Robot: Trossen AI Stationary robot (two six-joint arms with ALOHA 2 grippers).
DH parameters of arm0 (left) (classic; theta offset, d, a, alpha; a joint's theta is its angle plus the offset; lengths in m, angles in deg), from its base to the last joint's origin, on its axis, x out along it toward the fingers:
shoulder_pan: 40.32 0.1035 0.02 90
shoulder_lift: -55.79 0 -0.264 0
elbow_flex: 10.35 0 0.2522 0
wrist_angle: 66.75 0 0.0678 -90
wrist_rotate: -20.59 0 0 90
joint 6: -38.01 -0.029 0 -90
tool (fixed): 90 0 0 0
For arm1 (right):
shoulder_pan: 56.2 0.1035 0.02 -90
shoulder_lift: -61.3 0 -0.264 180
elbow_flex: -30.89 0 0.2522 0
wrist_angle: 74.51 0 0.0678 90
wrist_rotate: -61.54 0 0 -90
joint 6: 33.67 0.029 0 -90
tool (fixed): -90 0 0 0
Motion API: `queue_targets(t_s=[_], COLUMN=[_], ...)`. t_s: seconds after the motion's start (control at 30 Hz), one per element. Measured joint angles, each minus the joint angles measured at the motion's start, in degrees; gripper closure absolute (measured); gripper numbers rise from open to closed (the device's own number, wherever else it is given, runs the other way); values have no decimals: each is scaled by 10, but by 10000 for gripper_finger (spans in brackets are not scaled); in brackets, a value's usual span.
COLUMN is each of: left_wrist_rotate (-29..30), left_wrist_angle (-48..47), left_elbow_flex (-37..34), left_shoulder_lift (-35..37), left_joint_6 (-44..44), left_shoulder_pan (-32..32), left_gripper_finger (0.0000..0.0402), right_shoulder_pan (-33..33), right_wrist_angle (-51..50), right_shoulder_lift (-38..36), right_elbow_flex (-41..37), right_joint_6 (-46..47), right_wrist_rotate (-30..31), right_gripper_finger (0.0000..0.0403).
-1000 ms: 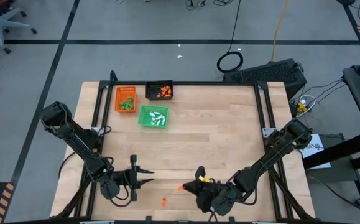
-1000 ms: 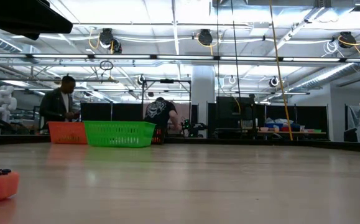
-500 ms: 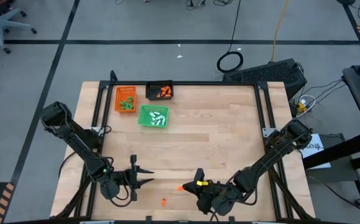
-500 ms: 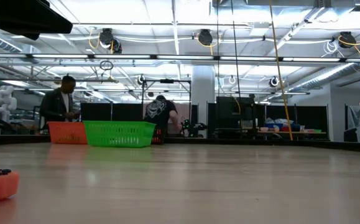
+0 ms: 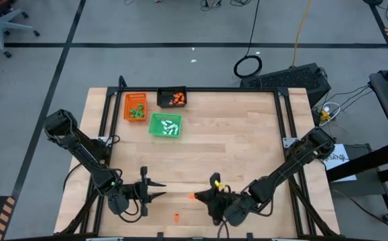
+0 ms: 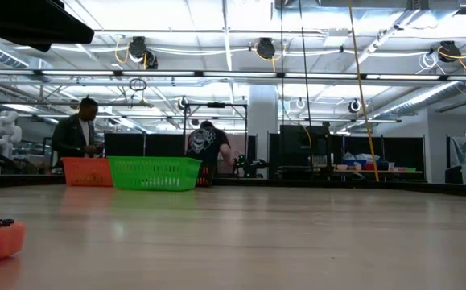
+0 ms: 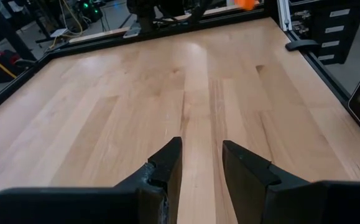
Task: Sort Halloween decoration
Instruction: Put the orange skeleton toy into the black bin
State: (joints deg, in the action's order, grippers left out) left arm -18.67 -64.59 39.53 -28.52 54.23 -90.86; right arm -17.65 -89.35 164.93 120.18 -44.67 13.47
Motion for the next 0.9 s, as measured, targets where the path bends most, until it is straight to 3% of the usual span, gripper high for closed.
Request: queue_targets(t_s=[0.2, 0.43, 0.73, 0.9], left_wrist_rotate=[0, 4, 6, 5], left_wrist_angle=[-4, 1, -3, -2], left_elbow_flex=[0, 0, 0, 0], left_shoulder_lift=[0, 0, 0, 0], left_joint_6=[1, 2, -26, -31], left_shoulder_pan=[0, 0, 6, 18], left_gripper_finger=[288, 288, 288, 288], right_shoulder_pan=[-55, -159, -356, -476], right_wrist_angle=[-2, -4, -5, -8], right_shoulder_lift=[0, 0, 0, 0], right_elbow_flex=[0, 0, 0, 10], right_joint_6=[100, 103, 70, 70], right_wrist_rotate=[-5, -84, -267, -333], right_gripper_finger=[394, 394, 394, 394])
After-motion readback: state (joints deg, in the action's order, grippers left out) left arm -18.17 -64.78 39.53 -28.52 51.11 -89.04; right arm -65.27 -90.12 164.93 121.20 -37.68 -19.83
